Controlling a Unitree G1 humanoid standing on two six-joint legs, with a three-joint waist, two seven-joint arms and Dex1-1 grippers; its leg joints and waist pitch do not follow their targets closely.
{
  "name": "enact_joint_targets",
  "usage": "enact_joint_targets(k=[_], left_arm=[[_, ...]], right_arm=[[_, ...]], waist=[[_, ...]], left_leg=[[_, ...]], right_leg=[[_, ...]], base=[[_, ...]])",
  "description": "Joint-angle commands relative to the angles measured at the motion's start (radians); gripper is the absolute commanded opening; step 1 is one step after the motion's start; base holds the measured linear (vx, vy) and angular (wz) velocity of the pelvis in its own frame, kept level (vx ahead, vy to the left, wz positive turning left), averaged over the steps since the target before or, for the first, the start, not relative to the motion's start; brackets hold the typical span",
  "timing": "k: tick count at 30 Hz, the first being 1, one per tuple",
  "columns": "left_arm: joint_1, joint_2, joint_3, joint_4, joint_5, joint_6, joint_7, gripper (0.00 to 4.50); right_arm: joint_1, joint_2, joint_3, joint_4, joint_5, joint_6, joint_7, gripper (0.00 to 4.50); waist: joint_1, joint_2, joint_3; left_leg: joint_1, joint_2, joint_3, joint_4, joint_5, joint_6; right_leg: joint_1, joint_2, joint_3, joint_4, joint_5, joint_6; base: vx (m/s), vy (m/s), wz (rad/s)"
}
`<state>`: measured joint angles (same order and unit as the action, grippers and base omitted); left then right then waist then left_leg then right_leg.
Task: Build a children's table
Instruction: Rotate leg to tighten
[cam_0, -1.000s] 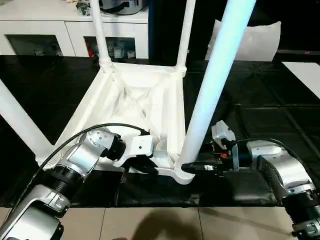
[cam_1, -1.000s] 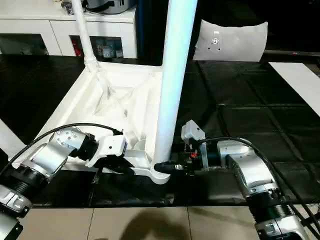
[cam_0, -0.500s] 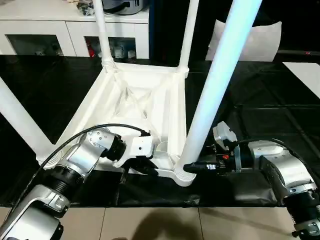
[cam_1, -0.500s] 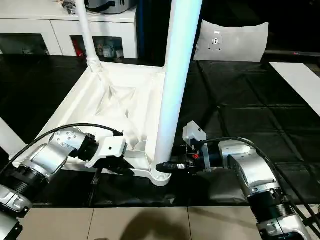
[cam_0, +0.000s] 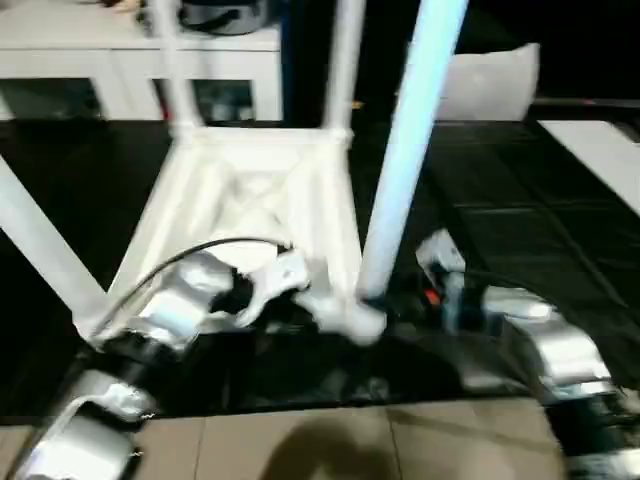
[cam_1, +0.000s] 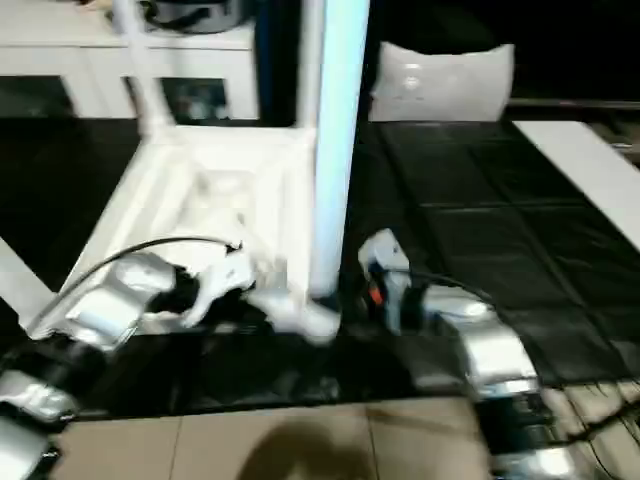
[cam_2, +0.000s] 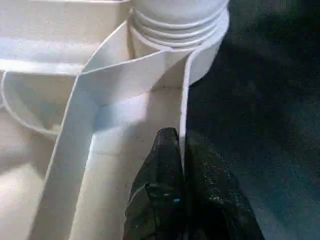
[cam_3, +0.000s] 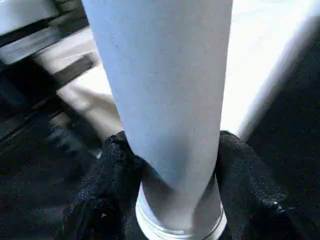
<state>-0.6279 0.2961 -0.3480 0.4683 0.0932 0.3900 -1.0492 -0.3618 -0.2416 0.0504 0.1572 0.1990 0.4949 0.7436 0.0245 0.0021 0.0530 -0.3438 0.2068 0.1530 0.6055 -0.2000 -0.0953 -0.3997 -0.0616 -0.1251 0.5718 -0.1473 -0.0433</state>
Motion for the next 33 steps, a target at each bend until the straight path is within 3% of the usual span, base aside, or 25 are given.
enact_joint_targets(k=[1,5,8,14,16,23,28,32,33], left_arm=[[-0.087,-0.126,0.065,0.006,-0.047,0.034,0.173,0.00],[-0.110,-0.164,0.077,0.034,-0.036,0.044,0.234,0.00],[-0.117,-0.172,0.071,0.045,-0.012,0.034,0.254,0.00],[-0.112,-0.151,0.061,0.037,-0.003,0.048,0.242,0.00],[-0.108,-0.132,0.055,0.038,-0.002,0.039,0.227,0.00],[-0.094,-0.086,0.034,0.030,0.004,0.002,0.165,0.00],[-0.072,-0.015,-0.016,0.037,0.024,-0.128,0.054,0.00],[-0.056,0.033,-0.049,0.031,0.021,-0.183,-0.041,0.00],[-0.042,0.075,-0.079,0.018,0.015,-0.260,-0.131,0.00]], right_arm=[[-0.045,0.109,0.055,0.014,-0.028,0.057,-0.146,1.95],[-0.060,0.145,0.055,0.029,-0.044,0.050,-0.202,1.95],[-0.053,0.146,0.068,0.024,-0.047,0.035,-0.182,2.63],[-0.026,0.147,0.058,-0.020,-0.045,0.043,-0.197,3.11],[-0.014,0.126,0.056,-0.033,-0.038,0.025,-0.176,3.14],[0.004,0.053,0.036,-0.047,-0.030,-0.015,-0.101,3.93],[0.003,-0.061,0.025,-0.036,-0.025,-0.105,0.048,4.37],[0.009,-0.138,0.046,-0.039,-0.012,-0.137,0.182,4.45],[0.007,-0.189,0.074,-0.034,-0.010,-0.159,0.279,4.45]], waist=[[-0.002,-0.006,-0.066],[-0.012,-0.007,-0.070],[-0.007,-0.007,-0.075],[0.000,-0.002,-0.077],[0.002,-0.001,-0.076],[0.013,-0.003,-0.074],[0.018,-0.001,-0.075],[0.018,-0.001,-0.073],[0.024,0.002,-0.074]], left_leg=[[-0.007,0.000,0.000,-0.060,-0.205,0.047],[-0.011,-0.001,0.003,-0.059,-0.168,0.075],[-0.013,0.006,0.003,-0.063,-0.125,0.093],[-0.015,0.013,0.003,-0.066,-0.084,0.101],[-0.014,0.014,0.003,-0.067,-0.097,0.099],[-0.010,0.014,0.004,-0.068,-0.119,0.091],[-0.012,0.015,0.004,-0.067,-0.118,0.103],[-0.012,0.017,0.004,-0.068,-0.124,0.104],[-0.009,0.019,0.003,-0.068,-0.132,0.104]], right_leg=[[0.060,-0.073,0.023,-0.112,-0.564,0.003],[0.057,-0.071,0.032,-0.106,-0.497,-0.028],[0.062,-0.074,0.042,-0.090,-0.410,-0.064],[0.067,-0.076,0.051,-0.073,-0.312,-0.113],[0.067,-0.077,0.051,-0.074,-0.321,-0.113],[0.066,-0.078,0.052,-0.079,-0.353,-0.102],[0.068,-0.077,0.054,-0.075,-0.328,-0.103],[0.067,-0.077,0.054,-0.073,-0.327,-0.114],[0.066,-0.079,0.054,-0.074,-0.340,-0.114]], base=[[0.000,0.000,0.00],[0.000,0.000,0.00],[0.000,0.000,0.00],[0.000,0.000,0.00],[0.000,0.000,0.00],[0.000,0.000,0.00],[0.000,0.000,0.00],[0.000,0.000,0.00],[0.000,0.000,0.00]])
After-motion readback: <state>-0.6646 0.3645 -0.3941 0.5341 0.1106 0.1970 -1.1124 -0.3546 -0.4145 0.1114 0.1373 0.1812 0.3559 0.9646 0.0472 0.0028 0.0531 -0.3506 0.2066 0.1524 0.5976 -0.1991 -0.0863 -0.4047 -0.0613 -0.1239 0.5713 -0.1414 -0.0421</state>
